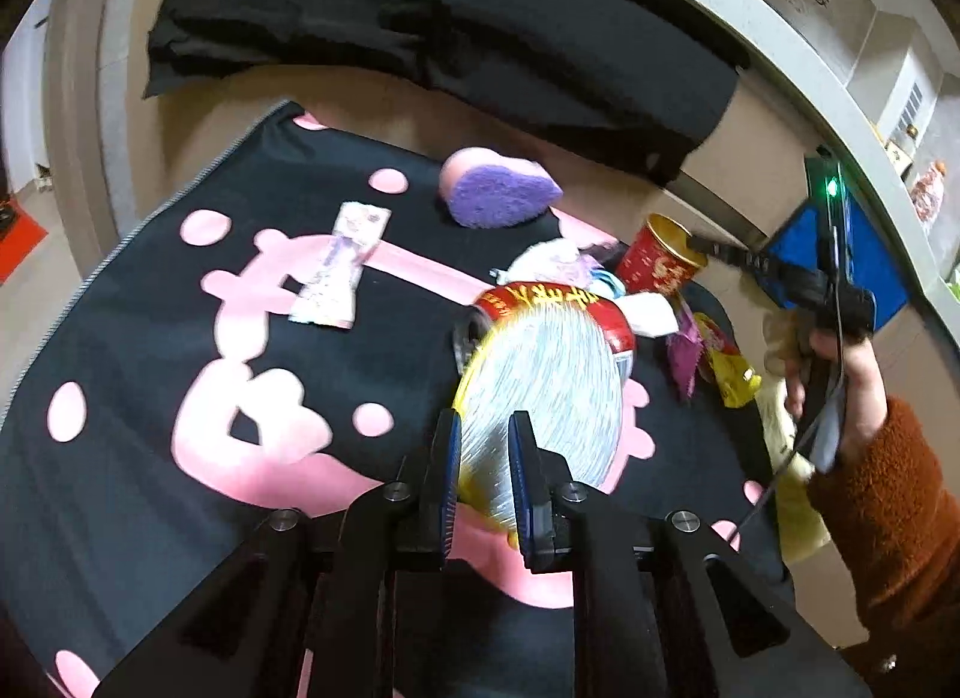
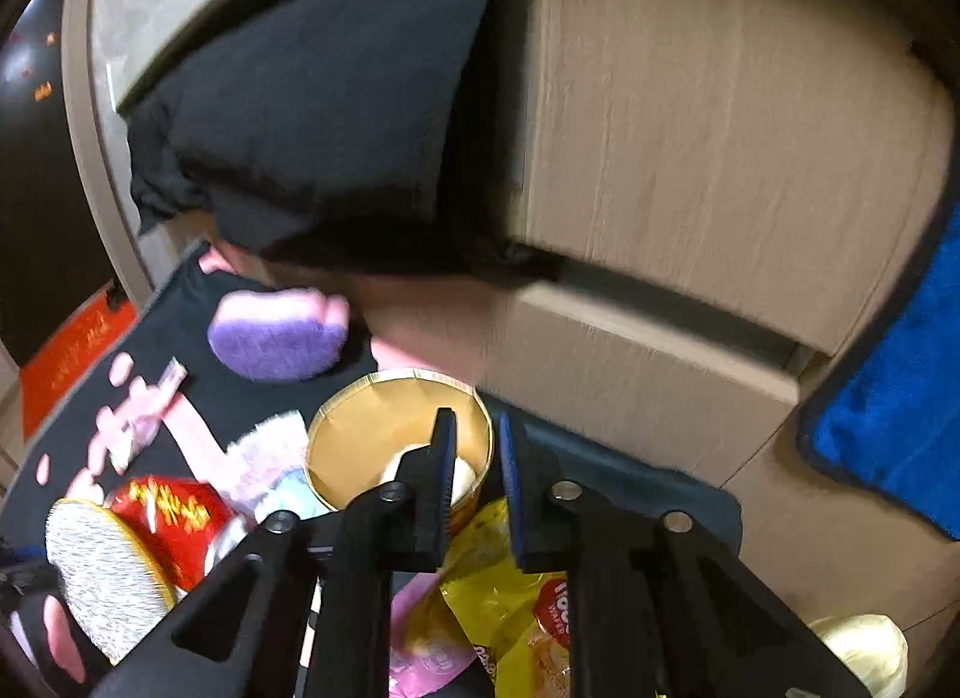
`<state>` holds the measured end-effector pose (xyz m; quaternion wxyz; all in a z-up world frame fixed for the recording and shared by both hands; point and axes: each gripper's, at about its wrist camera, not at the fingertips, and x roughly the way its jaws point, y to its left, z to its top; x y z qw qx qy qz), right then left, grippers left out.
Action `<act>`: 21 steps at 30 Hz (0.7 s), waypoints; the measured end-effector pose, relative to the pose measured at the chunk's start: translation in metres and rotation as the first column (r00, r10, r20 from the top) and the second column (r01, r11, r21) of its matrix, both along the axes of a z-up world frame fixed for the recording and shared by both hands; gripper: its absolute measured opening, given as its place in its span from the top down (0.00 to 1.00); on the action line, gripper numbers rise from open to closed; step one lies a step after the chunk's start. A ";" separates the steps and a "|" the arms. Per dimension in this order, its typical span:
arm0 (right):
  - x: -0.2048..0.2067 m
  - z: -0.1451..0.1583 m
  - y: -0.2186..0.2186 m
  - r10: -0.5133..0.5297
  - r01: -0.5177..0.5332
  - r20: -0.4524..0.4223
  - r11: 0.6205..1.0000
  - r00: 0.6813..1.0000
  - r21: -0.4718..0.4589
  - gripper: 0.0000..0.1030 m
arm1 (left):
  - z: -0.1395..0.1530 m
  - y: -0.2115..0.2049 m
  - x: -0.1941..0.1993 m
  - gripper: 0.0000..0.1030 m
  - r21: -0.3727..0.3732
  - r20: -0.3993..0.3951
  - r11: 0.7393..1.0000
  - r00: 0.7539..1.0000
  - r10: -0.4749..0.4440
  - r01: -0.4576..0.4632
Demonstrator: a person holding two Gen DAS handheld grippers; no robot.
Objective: Collect trash
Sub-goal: 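Grasp the round silver scrubber with the left tool, then grasp the white tissue with the right tool while the left tool holds the scrubber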
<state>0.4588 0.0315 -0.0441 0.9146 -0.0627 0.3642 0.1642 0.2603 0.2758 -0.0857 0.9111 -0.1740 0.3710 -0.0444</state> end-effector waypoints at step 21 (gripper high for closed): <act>-0.152 -0.016 -0.022 0.094 -0.094 0.011 0.996 0.996 0.009 0.76 | 0.001 -0.011 -0.027 0.82 -0.054 -0.017 0.999 1.000 0.010 -0.011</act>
